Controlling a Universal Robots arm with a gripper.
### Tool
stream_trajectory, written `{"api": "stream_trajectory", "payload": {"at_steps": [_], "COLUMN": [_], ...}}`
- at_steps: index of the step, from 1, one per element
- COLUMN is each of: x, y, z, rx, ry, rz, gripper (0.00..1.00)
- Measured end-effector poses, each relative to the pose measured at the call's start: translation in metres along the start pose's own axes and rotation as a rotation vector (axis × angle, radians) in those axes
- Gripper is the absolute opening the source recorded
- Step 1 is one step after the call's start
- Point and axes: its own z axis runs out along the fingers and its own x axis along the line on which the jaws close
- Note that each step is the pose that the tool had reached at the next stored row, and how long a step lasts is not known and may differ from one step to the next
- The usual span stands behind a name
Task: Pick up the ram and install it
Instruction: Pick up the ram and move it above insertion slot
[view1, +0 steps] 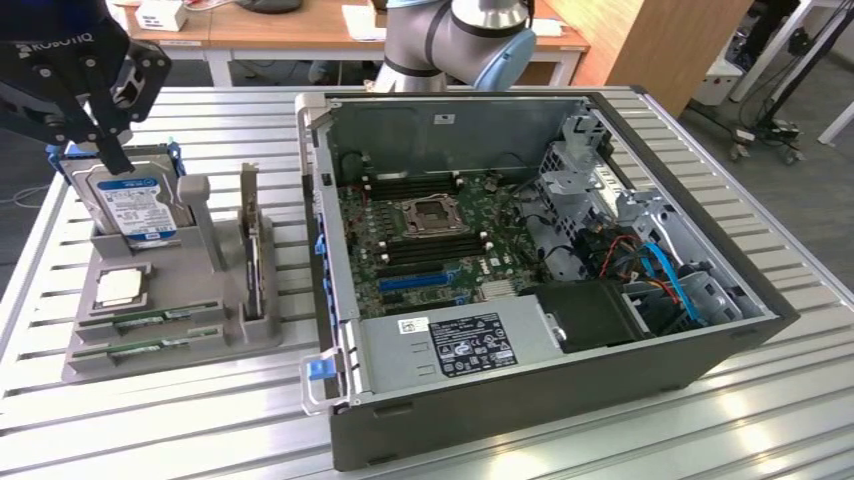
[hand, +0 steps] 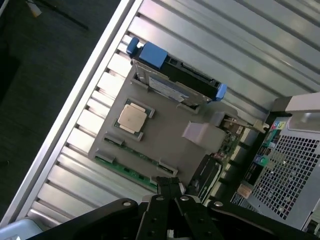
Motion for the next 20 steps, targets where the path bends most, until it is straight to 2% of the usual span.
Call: {"api": "stream_trajectory", "payload": {"at_steps": [20], "x": [0.0000], "y": [0.0000], "z": [0.0005], "rx": [-0.0077], "ry": [0.0149], "rz": [-0.331], "gripper": [0.10]}}
